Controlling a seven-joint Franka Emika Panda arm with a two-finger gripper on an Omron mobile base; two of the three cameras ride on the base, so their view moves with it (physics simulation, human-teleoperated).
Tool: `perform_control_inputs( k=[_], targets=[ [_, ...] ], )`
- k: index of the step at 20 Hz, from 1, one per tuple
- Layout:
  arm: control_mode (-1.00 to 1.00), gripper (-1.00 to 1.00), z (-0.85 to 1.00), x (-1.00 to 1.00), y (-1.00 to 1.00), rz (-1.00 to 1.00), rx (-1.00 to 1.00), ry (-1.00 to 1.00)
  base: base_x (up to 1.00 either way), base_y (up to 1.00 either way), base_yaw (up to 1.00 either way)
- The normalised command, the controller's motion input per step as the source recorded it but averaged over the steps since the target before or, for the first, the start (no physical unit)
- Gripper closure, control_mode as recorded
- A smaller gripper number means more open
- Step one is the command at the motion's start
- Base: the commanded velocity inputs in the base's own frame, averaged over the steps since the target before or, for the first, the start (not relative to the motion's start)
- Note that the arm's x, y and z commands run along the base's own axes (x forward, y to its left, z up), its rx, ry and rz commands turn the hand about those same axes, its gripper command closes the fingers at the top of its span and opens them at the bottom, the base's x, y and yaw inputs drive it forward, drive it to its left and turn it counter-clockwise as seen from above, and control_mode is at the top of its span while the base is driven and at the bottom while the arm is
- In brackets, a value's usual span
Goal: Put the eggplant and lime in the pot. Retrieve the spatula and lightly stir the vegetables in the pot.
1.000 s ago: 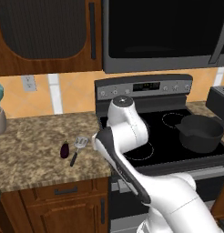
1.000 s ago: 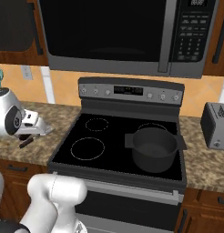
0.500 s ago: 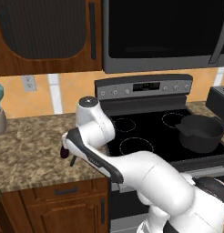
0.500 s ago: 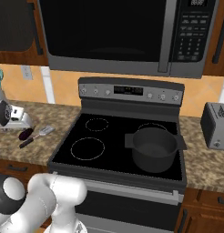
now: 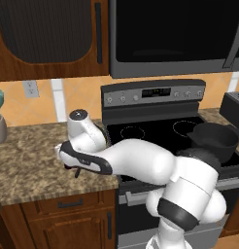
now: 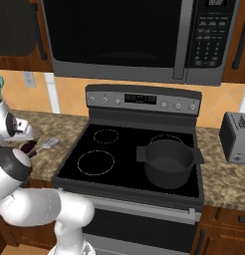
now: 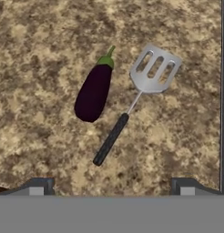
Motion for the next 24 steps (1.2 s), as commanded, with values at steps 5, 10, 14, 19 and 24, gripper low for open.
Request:
perform_control_inputs(
  k=[5, 10, 14, 19, 24],
  targets=[
    [-1.00, -1.00, -0.44, 0.59, 0.26, 0.00, 0.00, 0.00, 0.00, 0.00, 0.00],
    [-1.00, -1.00, -0.35, 0.44, 0.29, -0.02, 0.00, 0.00, 0.00, 0.00, 0.00],
    [-1.00, -1.00, -0.28, 0.46, 0.25, -0.03, 0.00, 0.00, 0.00, 0.00, 0.00],
    [-1.00, -1.00, -0.27, 0.42, 0.33, -0.03, 0.00, 0.00, 0.00, 0.00, 0.00],
    [-1.00, -1.00, -0.20, 0.18, 0.28, -0.02, 0.00, 0.00, 0.00, 0.00, 0.00]
  ],
)
